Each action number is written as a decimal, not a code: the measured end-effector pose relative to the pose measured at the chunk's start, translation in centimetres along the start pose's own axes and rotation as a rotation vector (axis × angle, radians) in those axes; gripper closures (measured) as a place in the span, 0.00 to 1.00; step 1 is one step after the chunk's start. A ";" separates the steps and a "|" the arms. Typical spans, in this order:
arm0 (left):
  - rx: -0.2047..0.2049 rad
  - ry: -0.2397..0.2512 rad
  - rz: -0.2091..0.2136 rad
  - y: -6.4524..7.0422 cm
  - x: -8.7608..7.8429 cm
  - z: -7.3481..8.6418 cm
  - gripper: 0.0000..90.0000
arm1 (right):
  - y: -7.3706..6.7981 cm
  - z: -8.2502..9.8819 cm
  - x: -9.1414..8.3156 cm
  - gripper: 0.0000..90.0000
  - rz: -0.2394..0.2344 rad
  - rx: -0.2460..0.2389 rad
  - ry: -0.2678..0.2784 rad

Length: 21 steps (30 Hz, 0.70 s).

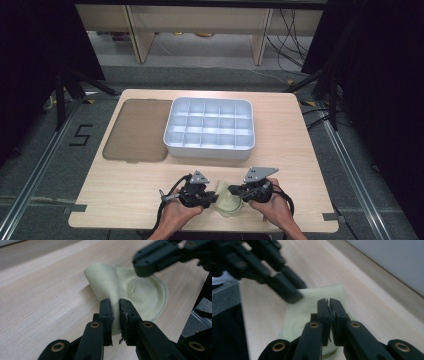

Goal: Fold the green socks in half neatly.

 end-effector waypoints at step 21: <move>0.000 0.008 -0.016 -0.2 -0.4 0.0 0.89 | -3.2 0.1 3.5 0.97 -0.073 -0.094 -0.081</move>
Point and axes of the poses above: each handheld gripper's, and its own axes: x roughly forward along the jaws, z roughly out of its underside, y roughly to its right, the point moved 3 cm from there along x, roughly forward along the jaws, and after that the axes turned 15 degrees about -y, right-handed, at the moved point
